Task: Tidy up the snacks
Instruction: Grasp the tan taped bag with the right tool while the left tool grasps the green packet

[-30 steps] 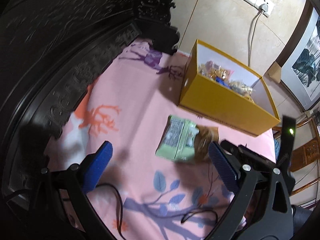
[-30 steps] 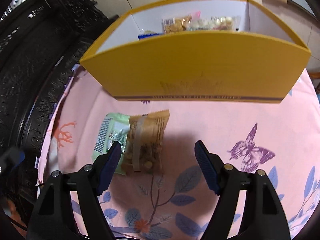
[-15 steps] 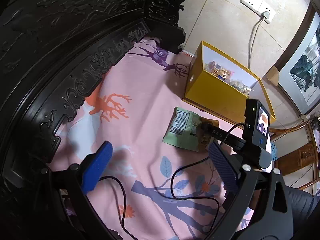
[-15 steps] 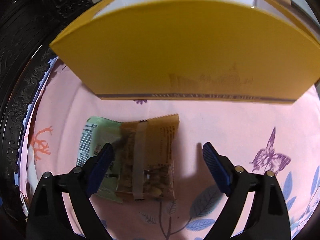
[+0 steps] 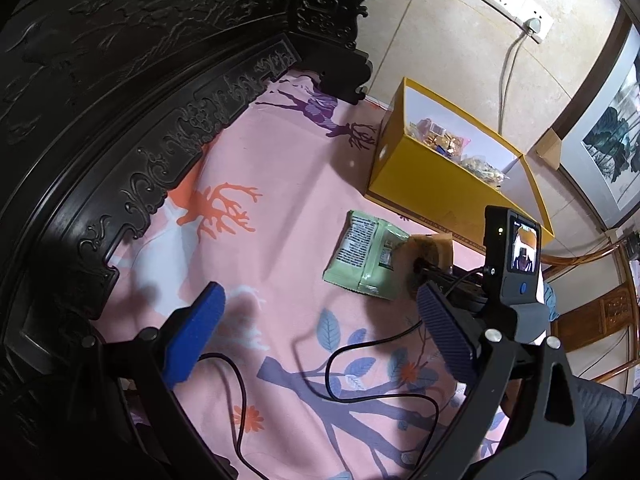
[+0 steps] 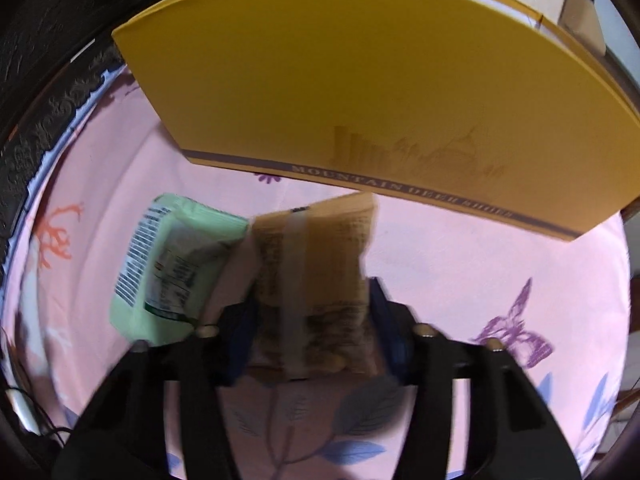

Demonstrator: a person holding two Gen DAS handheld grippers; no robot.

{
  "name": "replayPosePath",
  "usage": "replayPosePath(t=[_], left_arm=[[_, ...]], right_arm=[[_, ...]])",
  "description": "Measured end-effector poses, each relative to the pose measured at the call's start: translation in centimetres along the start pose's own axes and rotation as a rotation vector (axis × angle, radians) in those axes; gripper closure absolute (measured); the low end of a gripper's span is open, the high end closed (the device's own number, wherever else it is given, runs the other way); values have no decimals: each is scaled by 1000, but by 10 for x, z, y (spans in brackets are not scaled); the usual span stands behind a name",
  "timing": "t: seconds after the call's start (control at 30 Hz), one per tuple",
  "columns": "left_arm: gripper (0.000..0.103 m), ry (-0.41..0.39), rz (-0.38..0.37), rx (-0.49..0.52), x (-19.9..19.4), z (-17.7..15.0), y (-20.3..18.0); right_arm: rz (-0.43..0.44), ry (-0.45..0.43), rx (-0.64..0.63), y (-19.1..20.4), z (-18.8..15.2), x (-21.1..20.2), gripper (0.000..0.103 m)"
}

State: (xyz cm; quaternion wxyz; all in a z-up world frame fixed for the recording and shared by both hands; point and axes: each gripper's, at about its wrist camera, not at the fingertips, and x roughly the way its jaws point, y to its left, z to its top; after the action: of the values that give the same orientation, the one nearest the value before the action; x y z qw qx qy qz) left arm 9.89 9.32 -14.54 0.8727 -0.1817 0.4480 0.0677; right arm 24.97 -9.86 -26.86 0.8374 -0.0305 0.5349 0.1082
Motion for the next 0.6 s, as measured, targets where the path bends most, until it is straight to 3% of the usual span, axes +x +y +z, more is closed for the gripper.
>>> replayPosePath(t=[0.27,0.6], left_arm=[[5,18,-12,53,7,-1,-20],[5,44,-33,138,38,10,-49]], right_arm=[[26,-13,-37,-20,-19,-9,56],[33,-11,52,-96,-88,-48,56]])
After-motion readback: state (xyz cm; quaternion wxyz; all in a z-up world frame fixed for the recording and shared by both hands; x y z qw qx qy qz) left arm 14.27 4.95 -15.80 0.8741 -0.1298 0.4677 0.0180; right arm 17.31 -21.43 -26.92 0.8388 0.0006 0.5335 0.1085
